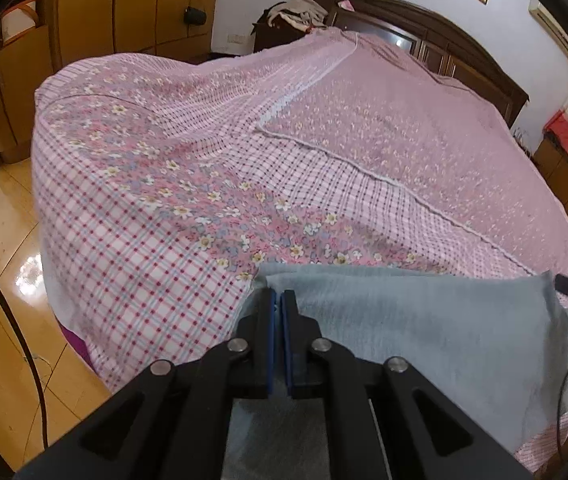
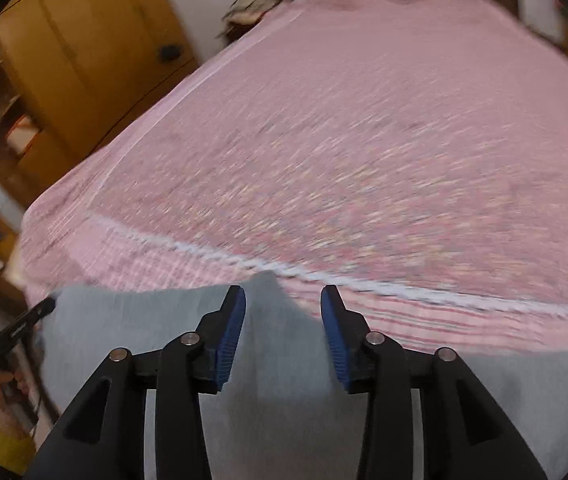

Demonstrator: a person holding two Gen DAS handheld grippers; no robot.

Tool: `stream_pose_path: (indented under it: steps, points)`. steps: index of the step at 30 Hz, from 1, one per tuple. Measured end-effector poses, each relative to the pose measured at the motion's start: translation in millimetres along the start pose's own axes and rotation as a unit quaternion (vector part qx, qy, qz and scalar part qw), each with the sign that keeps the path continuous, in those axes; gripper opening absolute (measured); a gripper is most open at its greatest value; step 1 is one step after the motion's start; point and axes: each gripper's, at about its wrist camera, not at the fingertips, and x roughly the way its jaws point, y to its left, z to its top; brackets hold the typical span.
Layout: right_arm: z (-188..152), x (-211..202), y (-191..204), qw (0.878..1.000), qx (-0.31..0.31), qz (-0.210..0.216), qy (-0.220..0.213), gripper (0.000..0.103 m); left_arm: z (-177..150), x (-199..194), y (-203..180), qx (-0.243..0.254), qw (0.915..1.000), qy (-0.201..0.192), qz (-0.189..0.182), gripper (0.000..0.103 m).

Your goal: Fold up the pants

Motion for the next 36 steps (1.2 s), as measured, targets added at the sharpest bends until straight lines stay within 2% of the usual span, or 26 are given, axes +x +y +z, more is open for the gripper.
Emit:
stream_pose_path:
  steps: [4, 9, 10, 11, 13, 15, 20, 23, 28, 32, 34, 36]
  points:
    - [5, 27, 2, 0.999, -0.029, -0.001, 0.04, 0.04, -1, -16, 2, -0.008, 0.9999, -0.012, -0.007, 0.003]
    - [7, 34, -3, 0.998, -0.018, 0.034, 0.04, 0.038, -2, -28, 3, -0.017, 0.9996, -0.02, -0.012, 0.003]
    - [8, 32, -4, 0.999, -0.023, 0.03, 0.034, 0.019, -2, -31, 3, -0.017, 0.9995, -0.024, -0.012, 0.003]
    - [7, 28, 0, 0.999, -0.039, 0.016, 0.018, 0.009, -1, -35, 1, -0.012, 0.9994, -0.032, -0.009, 0.003]
    - [5, 15, 9, 0.998, -0.056, 0.006, -0.024, 0.009, 2, -36, -4, 0.005, 0.999, -0.043, 0.006, 0.003]
    - [4, 9, 14, 0.997, -0.063, -0.004, -0.047, 0.009, 5, -28, -7, 0.018, 0.9987, -0.043, 0.019, 0.003]
    - [6, 43, 8, 0.998, -0.055, -0.033, -0.008, 0.009, 7, 15, 0, 0.008, 0.9998, -0.004, 0.017, 0.004]
    - [2, 54, 13, 0.997, -0.059, -0.057, -0.008, 0.01, 5, 26, 5, -0.002, 0.9999, 0.004, 0.016, 0.006]
    - [1, 38, 26, 0.995, -0.041, -0.086, -0.023, 0.02, 9, 7, 11, -0.006, 0.9998, 0.005, 0.018, 0.012]
    - [-14, 0, 36, 0.994, -0.024, -0.078, -0.068, 0.028, 3, -18, 22, -0.016, 0.9998, -0.005, 0.012, 0.013]
    - [-23, -14, 39, 0.995, -0.025, -0.069, -0.072, 0.033, -3, -31, 27, -0.028, 0.9995, -0.01, 0.0, 0.015]
    - [-36, -22, 45, 0.995, -0.027, -0.069, -0.06, 0.033, -10, -40, 31, -0.037, 0.9992, -0.011, -0.012, 0.016]
